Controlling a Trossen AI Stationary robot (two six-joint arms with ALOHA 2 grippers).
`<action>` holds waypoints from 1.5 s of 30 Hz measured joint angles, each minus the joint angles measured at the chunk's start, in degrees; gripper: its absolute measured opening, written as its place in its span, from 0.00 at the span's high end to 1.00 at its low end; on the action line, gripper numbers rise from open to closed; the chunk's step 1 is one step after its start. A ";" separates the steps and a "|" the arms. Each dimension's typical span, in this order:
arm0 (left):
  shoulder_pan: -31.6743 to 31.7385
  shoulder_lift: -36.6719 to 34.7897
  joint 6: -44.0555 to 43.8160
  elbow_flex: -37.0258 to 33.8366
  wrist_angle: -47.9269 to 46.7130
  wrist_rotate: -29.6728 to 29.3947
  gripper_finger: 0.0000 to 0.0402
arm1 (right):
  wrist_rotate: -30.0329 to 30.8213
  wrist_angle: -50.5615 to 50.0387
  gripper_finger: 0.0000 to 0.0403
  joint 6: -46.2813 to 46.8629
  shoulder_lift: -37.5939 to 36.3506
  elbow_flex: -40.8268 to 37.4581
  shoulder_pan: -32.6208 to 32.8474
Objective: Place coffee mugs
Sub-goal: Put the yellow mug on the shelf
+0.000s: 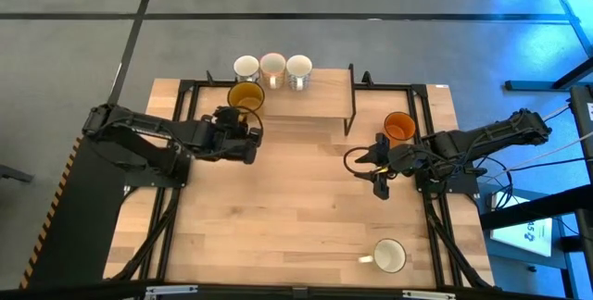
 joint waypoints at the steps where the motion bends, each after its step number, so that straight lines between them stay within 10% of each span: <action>1: 0.26 0.48 0.03 0.02 0.08 0.05 0.81 | 0.00 0.00 0.52 0.00 0.00 0.00 0.00; 45: 5.85 2.04 1.34 -0.04 0.38 1.15 0.77 | 0.44 0.05 0.52 -0.02 -0.02 0.02 0.00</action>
